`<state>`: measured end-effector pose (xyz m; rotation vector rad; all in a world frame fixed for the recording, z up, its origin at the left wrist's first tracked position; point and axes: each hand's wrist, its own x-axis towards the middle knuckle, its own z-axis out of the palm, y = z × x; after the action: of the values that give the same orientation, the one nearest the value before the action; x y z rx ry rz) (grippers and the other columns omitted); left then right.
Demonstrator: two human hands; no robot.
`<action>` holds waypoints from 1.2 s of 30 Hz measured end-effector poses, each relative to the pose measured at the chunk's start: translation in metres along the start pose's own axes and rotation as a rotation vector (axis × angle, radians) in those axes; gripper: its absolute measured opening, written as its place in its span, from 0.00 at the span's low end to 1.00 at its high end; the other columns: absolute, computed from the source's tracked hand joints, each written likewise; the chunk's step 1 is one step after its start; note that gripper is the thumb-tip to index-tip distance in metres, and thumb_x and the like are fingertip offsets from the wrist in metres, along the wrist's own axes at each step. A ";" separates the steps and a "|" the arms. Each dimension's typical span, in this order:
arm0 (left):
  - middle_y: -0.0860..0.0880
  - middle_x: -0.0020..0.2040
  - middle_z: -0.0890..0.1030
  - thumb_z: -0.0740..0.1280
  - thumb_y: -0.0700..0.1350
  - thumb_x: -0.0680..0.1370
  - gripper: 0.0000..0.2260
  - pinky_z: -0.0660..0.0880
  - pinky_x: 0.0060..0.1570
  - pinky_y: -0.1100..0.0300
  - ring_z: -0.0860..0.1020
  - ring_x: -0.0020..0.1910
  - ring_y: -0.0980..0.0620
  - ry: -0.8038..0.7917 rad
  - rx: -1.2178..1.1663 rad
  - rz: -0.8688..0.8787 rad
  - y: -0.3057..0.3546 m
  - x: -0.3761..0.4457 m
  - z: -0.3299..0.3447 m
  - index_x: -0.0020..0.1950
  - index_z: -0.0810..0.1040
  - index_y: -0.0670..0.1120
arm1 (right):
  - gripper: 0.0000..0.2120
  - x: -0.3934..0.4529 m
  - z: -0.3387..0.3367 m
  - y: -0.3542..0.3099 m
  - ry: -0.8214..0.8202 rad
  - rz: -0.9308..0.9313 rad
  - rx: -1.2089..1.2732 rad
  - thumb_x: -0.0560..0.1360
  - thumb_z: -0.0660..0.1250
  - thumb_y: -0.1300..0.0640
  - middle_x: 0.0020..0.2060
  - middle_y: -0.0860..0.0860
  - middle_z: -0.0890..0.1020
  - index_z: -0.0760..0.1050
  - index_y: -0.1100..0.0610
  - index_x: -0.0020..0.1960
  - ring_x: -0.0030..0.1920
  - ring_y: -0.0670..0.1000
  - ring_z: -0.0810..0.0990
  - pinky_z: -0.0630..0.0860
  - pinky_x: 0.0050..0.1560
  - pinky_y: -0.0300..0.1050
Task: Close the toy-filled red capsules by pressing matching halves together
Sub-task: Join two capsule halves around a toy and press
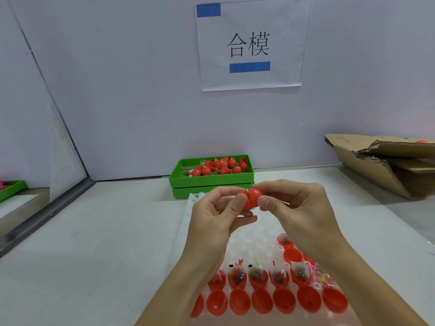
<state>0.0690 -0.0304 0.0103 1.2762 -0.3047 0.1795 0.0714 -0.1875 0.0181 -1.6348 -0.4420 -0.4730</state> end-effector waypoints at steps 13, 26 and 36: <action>0.43 0.41 0.86 0.74 0.53 0.66 0.11 0.81 0.42 0.59 0.85 0.40 0.47 0.016 0.029 0.035 0.001 -0.001 0.000 0.45 0.87 0.50 | 0.11 -0.001 0.002 -0.003 0.036 -0.057 -0.110 0.70 0.76 0.68 0.39 0.47 0.87 0.86 0.53 0.46 0.42 0.46 0.86 0.81 0.46 0.36; 0.45 0.41 0.86 0.70 0.49 0.71 0.10 0.82 0.40 0.59 0.85 0.40 0.47 0.057 0.137 0.104 -0.003 -0.003 0.001 0.47 0.84 0.45 | 0.10 -0.003 0.003 -0.004 0.025 0.018 -0.025 0.70 0.74 0.70 0.39 0.47 0.87 0.86 0.59 0.48 0.39 0.43 0.85 0.80 0.44 0.33; 0.47 0.41 0.86 0.70 0.47 0.72 0.07 0.81 0.39 0.63 0.86 0.40 0.49 0.063 0.173 0.134 -0.001 -0.003 0.003 0.46 0.84 0.47 | 0.13 -0.004 0.009 -0.003 0.106 0.028 -0.090 0.70 0.76 0.67 0.38 0.44 0.87 0.85 0.50 0.45 0.40 0.44 0.86 0.82 0.46 0.35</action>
<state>0.0660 -0.0336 0.0086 1.4192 -0.3255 0.3663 0.0668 -0.1781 0.0173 -1.6907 -0.3222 -0.5629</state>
